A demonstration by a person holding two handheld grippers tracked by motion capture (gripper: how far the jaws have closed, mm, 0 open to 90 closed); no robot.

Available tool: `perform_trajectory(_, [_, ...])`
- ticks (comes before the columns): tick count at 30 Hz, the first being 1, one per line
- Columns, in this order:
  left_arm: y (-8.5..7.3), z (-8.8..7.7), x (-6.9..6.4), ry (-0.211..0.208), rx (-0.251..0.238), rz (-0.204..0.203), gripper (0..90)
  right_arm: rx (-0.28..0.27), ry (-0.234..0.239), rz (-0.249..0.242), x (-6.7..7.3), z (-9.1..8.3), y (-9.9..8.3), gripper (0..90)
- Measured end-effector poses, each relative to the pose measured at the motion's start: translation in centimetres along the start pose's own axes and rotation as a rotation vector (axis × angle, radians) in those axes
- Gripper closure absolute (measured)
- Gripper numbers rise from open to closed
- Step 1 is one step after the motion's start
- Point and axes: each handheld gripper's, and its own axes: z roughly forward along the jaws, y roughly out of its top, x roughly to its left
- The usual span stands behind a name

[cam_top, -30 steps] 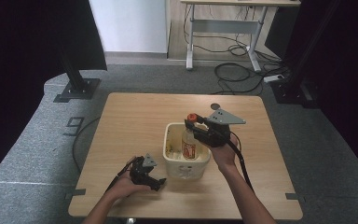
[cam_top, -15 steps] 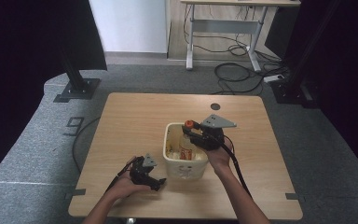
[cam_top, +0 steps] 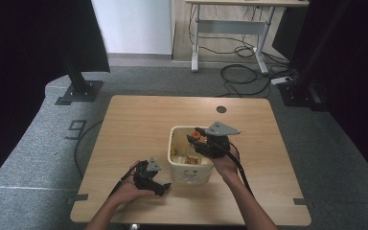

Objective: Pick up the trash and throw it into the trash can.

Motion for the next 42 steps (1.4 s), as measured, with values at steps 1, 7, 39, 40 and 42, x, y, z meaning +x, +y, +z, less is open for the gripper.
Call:
perform_trajectory(1, [0.0,0.0,0.0,0.000,0.000,0.000,0.0,-0.008,-0.004,-0.002,0.0,-0.2,0.0,45.2])
perform_trajectory(7, [0.0,0.0,0.0,0.000,0.001,0.001,0.0,-0.053,0.017,0.017,-0.4,-2.6,0.2,33.3])
perform_trajectory(39, [0.0,0.0,0.0,-0.001,0.003,0.007,0.0,0.044,-0.166,0.137,-7.4,-12.4,-11.1,32.2])
perform_trajectory(40, [0.0,0.0,0.0,-0.001,0.003,0.007,0.0,0.047,-0.170,0.140,-7.5,-12.4,-11.2,32.2])
perform_trajectory(42, [0.0,0.0,0.0,0.000,0.003,0.007,0.0,0.048,-0.171,0.144,-7.6,-12.4,-11.3,32.1])
